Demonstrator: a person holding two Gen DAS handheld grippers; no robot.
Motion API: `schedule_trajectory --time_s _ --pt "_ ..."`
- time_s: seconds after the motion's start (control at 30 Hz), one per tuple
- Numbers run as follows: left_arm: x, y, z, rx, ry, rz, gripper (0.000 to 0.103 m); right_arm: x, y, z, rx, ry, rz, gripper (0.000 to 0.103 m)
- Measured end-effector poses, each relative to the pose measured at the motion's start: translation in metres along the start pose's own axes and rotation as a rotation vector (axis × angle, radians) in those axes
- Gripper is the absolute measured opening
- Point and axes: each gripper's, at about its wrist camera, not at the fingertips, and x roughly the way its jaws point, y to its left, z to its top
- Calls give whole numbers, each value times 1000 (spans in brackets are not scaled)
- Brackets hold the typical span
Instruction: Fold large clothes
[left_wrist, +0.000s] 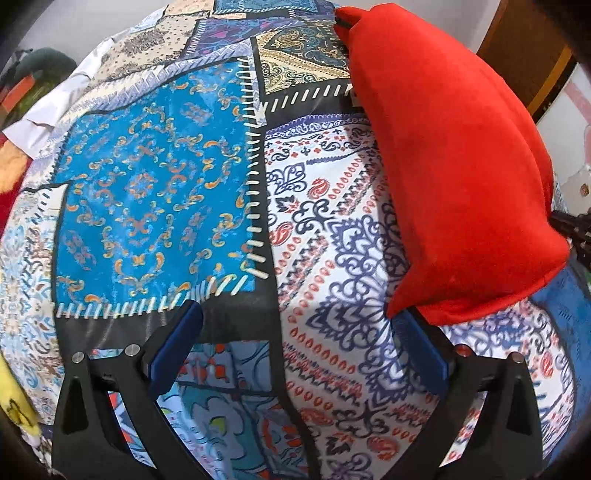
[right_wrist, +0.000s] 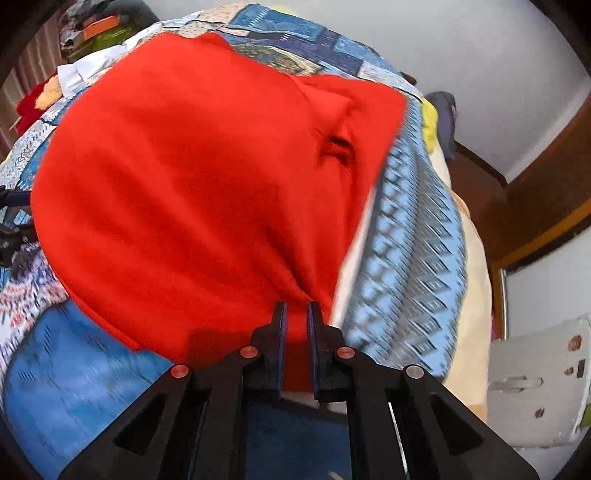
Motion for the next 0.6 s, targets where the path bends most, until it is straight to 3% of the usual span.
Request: schedule_trajectory --time_s 0.07,0.13,0.17,0.23,0.4,0.53,0.6 --pt "-3 4 -4 24 -17 94 103 0 -4 -6 -18 14 -67 6" --pt "-6 20 -6 -6 2 111 102 5 -16 -12 0 42 -104 6" --pt "-9 28 -7 -23 11 115 92 7 -22 -14 12 49 -115 6" --pt "-17 43 -7 -44 22 121 85 2 -35 -15 62 52 -81 6" --pt "-49 59 15 -68 -53 81 85 -32 -69 1 196 -27 45 6" --pt "-68 38 63 -34 -138 31 90 -65 -73 34 221 -136 160 6" --pt "-68 23 80 -18 -160 1 92 -70 -65 54 202 -173 176 6"
